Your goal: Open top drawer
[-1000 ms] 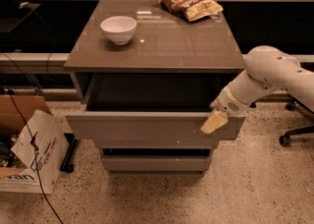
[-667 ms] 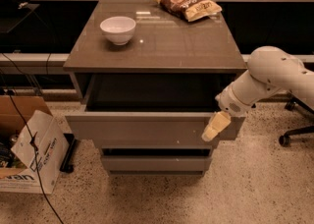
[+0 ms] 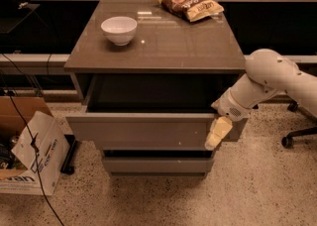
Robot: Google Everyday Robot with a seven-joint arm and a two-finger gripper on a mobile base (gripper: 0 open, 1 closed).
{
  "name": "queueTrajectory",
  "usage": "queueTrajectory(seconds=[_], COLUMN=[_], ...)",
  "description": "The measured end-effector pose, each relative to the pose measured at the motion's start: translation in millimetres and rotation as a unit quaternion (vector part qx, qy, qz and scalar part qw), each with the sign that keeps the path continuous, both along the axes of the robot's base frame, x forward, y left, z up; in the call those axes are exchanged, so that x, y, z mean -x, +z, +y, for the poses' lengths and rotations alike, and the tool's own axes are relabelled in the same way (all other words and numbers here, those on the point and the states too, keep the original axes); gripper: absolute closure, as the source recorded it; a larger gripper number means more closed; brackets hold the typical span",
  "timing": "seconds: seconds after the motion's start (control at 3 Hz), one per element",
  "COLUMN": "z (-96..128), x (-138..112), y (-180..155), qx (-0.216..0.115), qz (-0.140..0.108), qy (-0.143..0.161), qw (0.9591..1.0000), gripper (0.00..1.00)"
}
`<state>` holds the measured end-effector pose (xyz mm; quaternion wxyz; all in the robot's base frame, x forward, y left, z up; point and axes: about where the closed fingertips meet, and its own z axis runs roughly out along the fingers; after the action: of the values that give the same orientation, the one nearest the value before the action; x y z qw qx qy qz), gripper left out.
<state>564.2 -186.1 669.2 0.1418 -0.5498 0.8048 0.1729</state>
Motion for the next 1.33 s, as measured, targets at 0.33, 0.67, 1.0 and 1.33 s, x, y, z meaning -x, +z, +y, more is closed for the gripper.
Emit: queueTrajectory(seconds=[0.33, 0.67, 1.0, 1.33], z=[-11.0, -14.8, -23.0, -23.0], x=[23.1, 31.0, 53.2, 53.0], y=[-5.2, -4.3, -0.5, -0.5], qx=[-0.002, 0.000, 0.007, 0.007], qz=[0.032, 0.037, 0.046, 0.046], qy=[0.009, 0.008, 0.003, 0.003], qw=[0.9994, 0.9993, 0.9989, 0.9989], gripper=[0.22, 0.45, 0.69, 0.66])
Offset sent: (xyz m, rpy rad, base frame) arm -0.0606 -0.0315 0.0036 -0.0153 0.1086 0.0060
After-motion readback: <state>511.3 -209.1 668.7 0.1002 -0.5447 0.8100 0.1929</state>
